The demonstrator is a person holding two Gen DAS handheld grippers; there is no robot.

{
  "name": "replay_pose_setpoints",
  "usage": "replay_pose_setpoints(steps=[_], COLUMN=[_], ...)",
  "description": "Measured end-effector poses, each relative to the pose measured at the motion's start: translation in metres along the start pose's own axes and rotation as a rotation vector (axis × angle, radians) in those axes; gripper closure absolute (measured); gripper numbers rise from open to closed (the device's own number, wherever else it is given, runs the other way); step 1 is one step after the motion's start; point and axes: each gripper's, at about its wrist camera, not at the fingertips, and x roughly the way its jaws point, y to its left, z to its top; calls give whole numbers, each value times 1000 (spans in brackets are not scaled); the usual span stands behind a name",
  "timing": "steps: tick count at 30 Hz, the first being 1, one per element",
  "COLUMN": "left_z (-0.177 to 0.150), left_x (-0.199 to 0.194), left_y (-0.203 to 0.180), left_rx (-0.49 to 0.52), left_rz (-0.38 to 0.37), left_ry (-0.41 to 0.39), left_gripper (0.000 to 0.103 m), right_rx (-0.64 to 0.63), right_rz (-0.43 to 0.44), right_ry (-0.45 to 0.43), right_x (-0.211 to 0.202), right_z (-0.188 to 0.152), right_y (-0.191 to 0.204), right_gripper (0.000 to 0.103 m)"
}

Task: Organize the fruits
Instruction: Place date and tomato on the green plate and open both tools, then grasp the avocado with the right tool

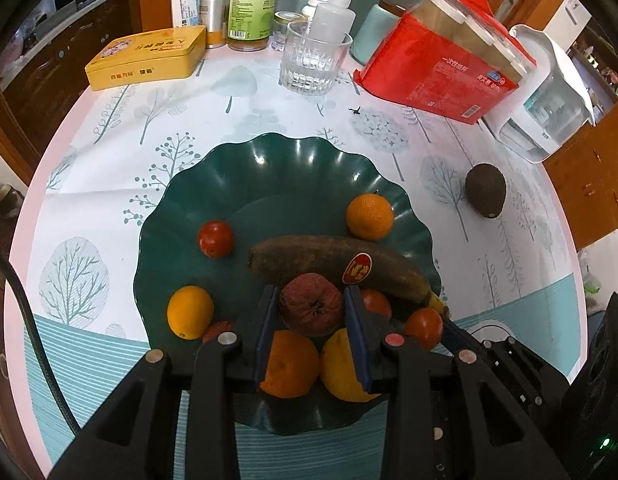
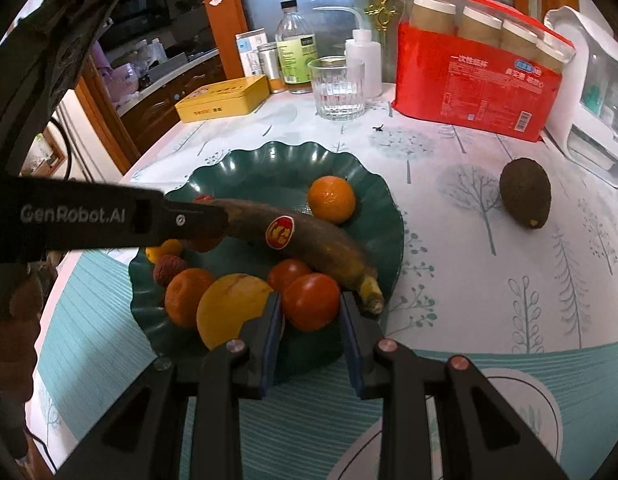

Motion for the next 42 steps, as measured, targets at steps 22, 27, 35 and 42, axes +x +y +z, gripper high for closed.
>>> replay_pose_setpoints(steps=[22,27,35,42], left_z=[-32,-42,-53,-59], left_x=[-38,-39,-39,-41], left_y=[-41,-57,-80,-85], left_rx=[-94,-130,-152,-169], left_rz=[74,90,115,149], left_ry=[-69,-78,-88,-104], left_gripper=[32,31,30,30], right_rx=[2,-3,15,0], right_rz=[-49,-79,-97,-96], right_ry=[-33,-48,-83,-85], right_x=[-37,-41,-35,-9], right_z=[20,27,50,68], right_y=[-78,-112,-162,-186], right_gripper=[39,36,31,29])
